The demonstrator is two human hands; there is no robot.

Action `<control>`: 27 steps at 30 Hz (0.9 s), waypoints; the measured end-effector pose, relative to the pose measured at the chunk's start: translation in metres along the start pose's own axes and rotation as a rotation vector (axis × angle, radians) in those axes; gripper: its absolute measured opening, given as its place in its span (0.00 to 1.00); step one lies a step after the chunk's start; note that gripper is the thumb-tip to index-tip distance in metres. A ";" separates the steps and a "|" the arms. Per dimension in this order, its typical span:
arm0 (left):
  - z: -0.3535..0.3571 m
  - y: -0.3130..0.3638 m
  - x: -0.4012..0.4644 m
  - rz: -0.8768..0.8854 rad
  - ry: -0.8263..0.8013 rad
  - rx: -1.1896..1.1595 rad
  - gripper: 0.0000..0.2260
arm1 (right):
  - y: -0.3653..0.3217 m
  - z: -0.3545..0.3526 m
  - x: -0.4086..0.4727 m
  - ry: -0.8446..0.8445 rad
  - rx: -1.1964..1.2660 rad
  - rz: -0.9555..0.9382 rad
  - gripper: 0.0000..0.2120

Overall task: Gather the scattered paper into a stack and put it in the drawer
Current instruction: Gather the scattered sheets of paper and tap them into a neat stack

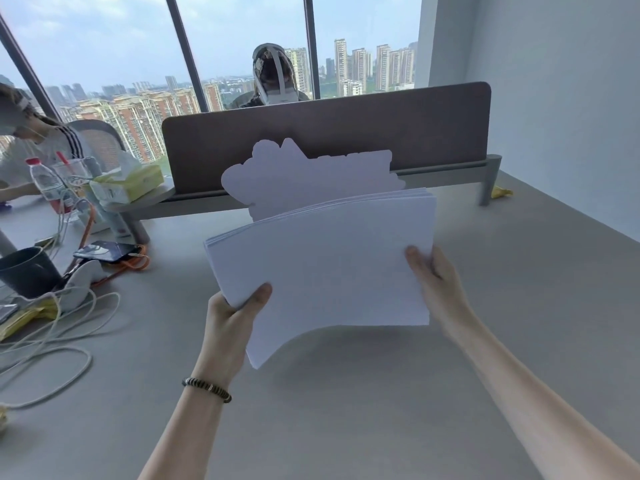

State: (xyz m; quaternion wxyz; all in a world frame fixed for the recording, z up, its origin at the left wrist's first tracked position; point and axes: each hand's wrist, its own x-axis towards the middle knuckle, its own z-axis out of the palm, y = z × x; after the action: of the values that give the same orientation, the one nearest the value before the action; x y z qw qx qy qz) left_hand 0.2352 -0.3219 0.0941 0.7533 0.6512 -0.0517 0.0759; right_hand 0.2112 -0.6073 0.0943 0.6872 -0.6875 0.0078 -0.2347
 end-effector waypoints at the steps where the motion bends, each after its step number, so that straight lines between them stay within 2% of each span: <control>1: -0.002 -0.001 0.001 0.015 -0.004 0.019 0.07 | 0.002 0.002 -0.003 0.000 0.018 -0.007 0.13; 6: -0.002 -0.014 -0.008 -0.099 -0.049 0.010 0.07 | 0.025 0.004 -0.014 -0.007 -0.042 0.051 0.10; 10: -0.004 -0.007 -0.008 -0.074 -0.050 0.053 0.05 | 0.023 0.004 -0.010 0.025 -0.064 0.008 0.10; 18: -0.012 0.009 -0.010 -0.124 -0.143 0.114 0.03 | 0.023 0.001 -0.004 -0.031 -0.105 0.053 0.09; 21: -0.028 0.022 -0.013 -0.160 -0.166 0.127 0.08 | 0.017 0.010 -0.002 -0.079 -0.093 0.102 0.09; 24: -0.051 0.036 -0.024 -0.172 -0.132 0.112 0.11 | 0.013 0.029 -0.004 -0.147 -0.069 0.150 0.06; 27: -0.080 0.046 -0.041 -0.182 -0.010 0.094 0.09 | 0.008 0.059 -0.011 -0.217 -0.033 0.212 0.07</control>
State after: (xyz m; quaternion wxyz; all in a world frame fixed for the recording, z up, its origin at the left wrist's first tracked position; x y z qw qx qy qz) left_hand 0.1848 -0.2386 0.1202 0.7255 0.6881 0.0075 0.0062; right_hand 0.2240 -0.5484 0.0864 0.6935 -0.7153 0.0100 -0.0851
